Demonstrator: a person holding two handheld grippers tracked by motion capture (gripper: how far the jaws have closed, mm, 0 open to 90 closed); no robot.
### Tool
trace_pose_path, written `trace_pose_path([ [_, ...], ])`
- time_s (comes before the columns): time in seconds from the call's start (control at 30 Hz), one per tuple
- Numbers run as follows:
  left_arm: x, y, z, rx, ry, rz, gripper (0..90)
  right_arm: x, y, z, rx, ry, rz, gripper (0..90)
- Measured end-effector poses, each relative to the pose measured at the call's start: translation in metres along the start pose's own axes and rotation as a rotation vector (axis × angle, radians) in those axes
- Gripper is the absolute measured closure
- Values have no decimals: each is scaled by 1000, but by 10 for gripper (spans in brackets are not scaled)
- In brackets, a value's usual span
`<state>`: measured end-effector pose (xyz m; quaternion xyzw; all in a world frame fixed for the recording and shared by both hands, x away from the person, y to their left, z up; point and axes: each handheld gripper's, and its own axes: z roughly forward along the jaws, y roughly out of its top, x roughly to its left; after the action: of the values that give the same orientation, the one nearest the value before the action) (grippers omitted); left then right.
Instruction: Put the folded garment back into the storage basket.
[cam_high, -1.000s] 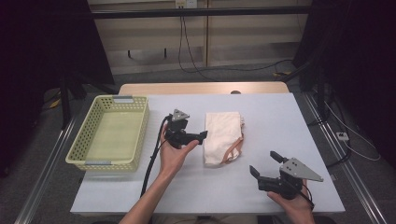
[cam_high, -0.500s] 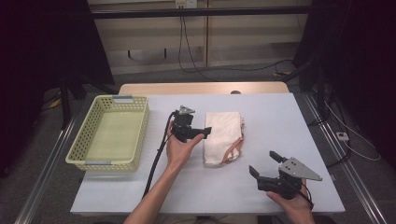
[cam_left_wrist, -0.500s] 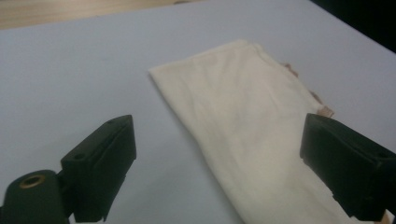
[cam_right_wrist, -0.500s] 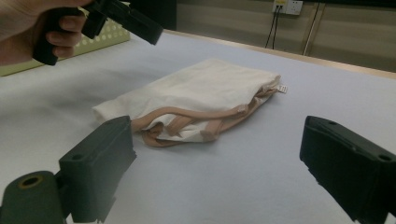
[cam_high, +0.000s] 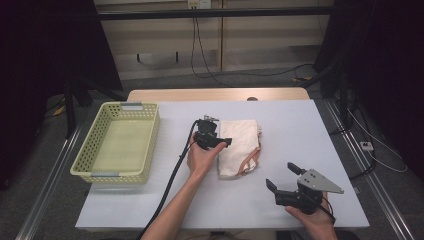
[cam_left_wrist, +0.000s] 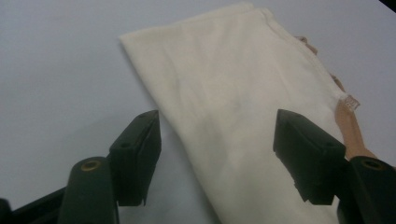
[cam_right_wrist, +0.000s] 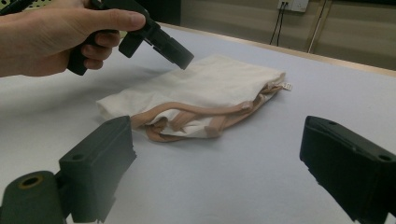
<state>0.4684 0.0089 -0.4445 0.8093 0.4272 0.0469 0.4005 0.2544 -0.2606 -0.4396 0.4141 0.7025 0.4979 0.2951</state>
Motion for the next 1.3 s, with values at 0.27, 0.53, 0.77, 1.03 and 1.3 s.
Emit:
trace_pose_path([
  [0.27, 3, -3, 9, 12, -8, -18, 481, 0, 0, 1, 9, 3, 1, 100],
  [0.53, 2, -5, 12, 29, -9, -22, 571, 0, 0, 1, 16, 4, 3, 101],
  [0.77, 0, -6, 12, 49, -28, -4, 668, 0, 0, 3, 20, 2, 1, 102],
  [1.03, 1, -6, 12, 64, -44, -14, 781, 0, 0, 3, 23, 0, -1, 107],
  [1.3, 0, -6, 14, 62, -49, -18, 842, 0, 0, 4, 26, 1, -3, 111],
])
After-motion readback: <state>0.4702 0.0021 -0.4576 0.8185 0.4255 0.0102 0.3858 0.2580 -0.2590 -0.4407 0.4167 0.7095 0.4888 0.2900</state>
